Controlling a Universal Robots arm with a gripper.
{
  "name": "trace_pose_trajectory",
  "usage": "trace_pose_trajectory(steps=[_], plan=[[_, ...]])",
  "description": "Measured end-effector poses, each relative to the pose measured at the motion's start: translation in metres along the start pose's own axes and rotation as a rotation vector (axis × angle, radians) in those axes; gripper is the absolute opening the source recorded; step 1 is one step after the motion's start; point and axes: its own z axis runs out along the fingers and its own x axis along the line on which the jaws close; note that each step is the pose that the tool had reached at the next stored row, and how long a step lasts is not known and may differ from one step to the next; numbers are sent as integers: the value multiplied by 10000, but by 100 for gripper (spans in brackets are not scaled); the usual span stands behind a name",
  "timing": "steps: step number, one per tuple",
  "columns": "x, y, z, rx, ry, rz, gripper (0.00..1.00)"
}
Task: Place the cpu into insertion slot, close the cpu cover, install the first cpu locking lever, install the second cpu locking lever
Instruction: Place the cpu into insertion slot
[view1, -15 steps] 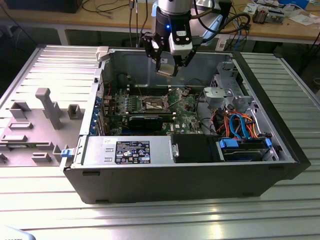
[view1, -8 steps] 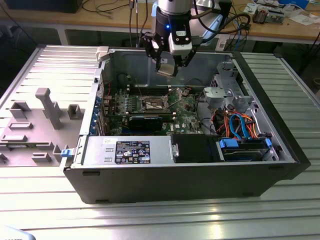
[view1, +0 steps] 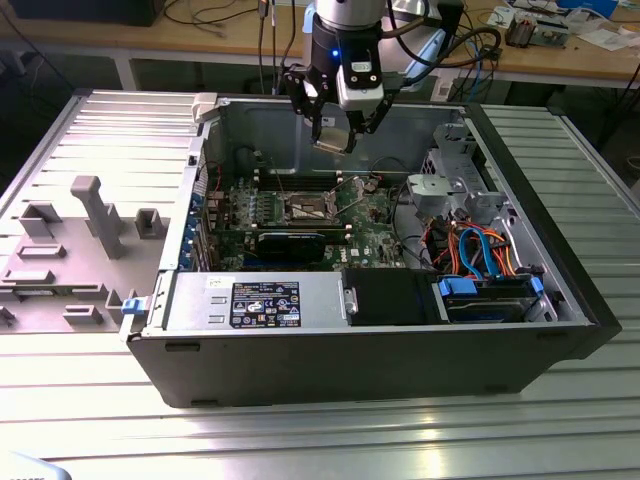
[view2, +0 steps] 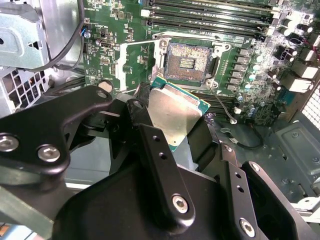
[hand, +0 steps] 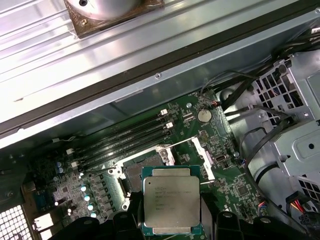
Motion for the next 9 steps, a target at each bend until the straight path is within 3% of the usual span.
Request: trace_pose_trajectory(steps=[9], plan=[[0, 0, 0, -3, -12, 130, 55]])
